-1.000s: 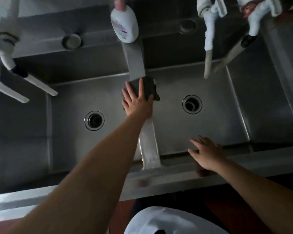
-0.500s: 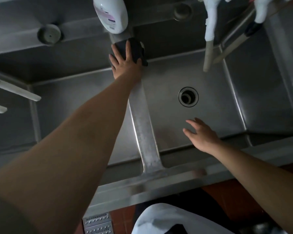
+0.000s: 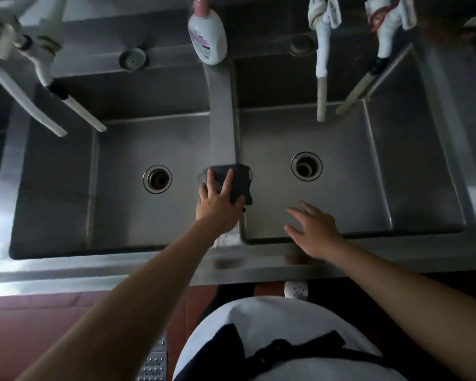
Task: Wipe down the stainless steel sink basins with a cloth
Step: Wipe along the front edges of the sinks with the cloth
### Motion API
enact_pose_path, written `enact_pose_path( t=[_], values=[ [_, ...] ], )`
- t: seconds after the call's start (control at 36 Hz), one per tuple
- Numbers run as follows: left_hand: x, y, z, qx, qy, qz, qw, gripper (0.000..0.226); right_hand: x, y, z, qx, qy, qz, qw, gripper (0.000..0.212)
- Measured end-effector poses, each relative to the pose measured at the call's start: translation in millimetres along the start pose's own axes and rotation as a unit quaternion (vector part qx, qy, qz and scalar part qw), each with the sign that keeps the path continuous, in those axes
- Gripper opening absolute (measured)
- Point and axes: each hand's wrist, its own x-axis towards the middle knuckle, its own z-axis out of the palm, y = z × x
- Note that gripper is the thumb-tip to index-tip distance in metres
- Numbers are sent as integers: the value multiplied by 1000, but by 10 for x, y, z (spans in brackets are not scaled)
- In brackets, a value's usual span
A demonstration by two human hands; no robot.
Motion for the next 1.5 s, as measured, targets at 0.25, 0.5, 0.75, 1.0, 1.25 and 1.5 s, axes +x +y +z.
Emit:
enact_pose_path(
  t=[0.25,0.5,0.75,1.0,1.25,1.5],
  values=[
    [-64,-120,-403,112,-26,70,991,62,-477,251,77,83,65,-2,994,53],
    [128,320,-820,270,-122,90,951,48,-928,617,-221,250,181,63,949,47],
    [-354,1047,-1014,68,-32,197,977,34,-1272,718,-404,449,230,50,862,25],
    [-1266,2196,-252,-486,-64,39,871,28,-1410,699,-510,550,115,-62,825,69],
    [-1662,2448,265,-448,-132,141,873,28,-1574,1132,-245,734,93,49,671,25],
    [-1612,2002,450,-361,-33,45,931,36,-1629,1957,-578,662,165,155,715,29]
  ],
)
